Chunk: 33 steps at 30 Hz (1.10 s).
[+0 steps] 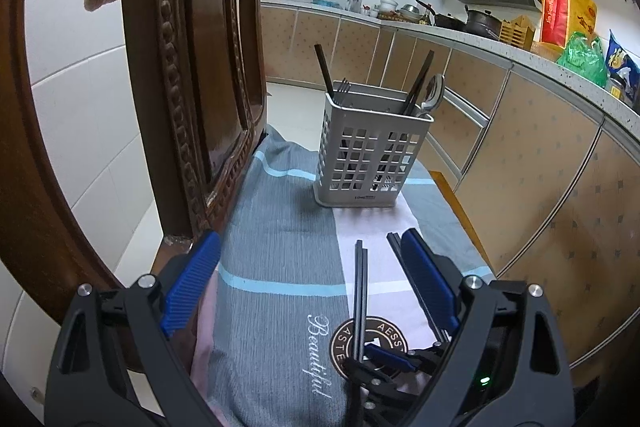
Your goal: Organize utensils
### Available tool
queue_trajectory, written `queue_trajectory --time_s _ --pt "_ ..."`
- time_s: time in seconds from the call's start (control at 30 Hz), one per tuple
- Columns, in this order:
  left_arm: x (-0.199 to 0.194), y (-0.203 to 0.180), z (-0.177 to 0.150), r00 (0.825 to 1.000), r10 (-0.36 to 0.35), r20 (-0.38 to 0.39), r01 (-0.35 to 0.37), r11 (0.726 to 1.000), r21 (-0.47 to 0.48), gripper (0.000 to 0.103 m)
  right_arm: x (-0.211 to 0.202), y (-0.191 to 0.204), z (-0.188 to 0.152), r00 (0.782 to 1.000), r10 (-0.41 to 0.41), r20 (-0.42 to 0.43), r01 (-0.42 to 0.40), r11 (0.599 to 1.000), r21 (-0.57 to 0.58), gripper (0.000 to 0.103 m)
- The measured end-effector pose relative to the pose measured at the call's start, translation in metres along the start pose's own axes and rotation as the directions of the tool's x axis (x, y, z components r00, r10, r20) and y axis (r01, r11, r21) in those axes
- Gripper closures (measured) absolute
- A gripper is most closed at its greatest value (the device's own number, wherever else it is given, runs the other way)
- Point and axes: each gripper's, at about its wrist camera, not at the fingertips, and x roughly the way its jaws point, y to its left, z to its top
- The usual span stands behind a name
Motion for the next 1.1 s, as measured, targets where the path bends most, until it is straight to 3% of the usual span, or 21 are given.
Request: queue_trajectory --time_s 0.1,0.17,0.27,0.43,0.63,0.73,0.8,0.9,1.1 --pt "0.003 0.0 0.001 1.0 0.003 -0.006 -0.003 1.0 0.0 0.012 -0.004 -0.007 -0.001 0.999 0.025 -0.024 -0.025 1.0 0.014 0.08" --pt "0.006 0.0 0.001 1.0 0.006 -0.009 -0.006 1.0 -0.002 0.012 -0.012 -0.014 -0.002 1.0 0.026 0.005 -0.027 0.998 0.05 0.079" --pt "0.008 0.0 0.002 1.0 0.014 -0.017 -0.014 1.0 -0.009 0.012 -0.022 -0.023 0.001 0.997 -0.034 0.072 0.025 0.993 0.112 0.077" --pt "0.011 0.001 0.003 1.0 0.012 -0.023 -0.012 1.0 -0.022 0.012 -0.004 -0.022 0.001 0.993 -0.112 0.046 0.105 0.985 0.136 0.075" --pt "0.01 0.002 0.003 1.0 0.004 -0.026 -0.005 1.0 -0.022 0.012 0.006 -0.006 0.007 0.981 -0.19 0.037 0.185 0.976 0.116 0.053" --pt "0.008 0.002 0.003 1.0 -0.003 -0.021 0.003 1.0 -0.02 0.012 0.011 0.001 0.007 0.959 -0.28 0.047 0.274 0.956 0.108 0.053" --pt "0.007 0.001 0.002 1.0 -0.009 -0.022 0.008 1.0 -0.01 0.012 0.004 0.0 0.006 0.964 -0.255 0.068 0.245 0.96 0.132 0.054" --pt "0.005 0.003 0.002 0.999 -0.027 -0.022 0.026 1.0 -0.013 0.012 -0.012 -0.001 0.007 0.952 -0.279 0.128 0.26 0.954 0.15 0.054" --pt "0.006 0.004 0.005 1.0 -0.025 -0.013 0.025 0.999 -0.025 0.012 0.003 -0.016 0.004 0.951 -0.302 0.064 0.285 0.939 0.193 0.053"
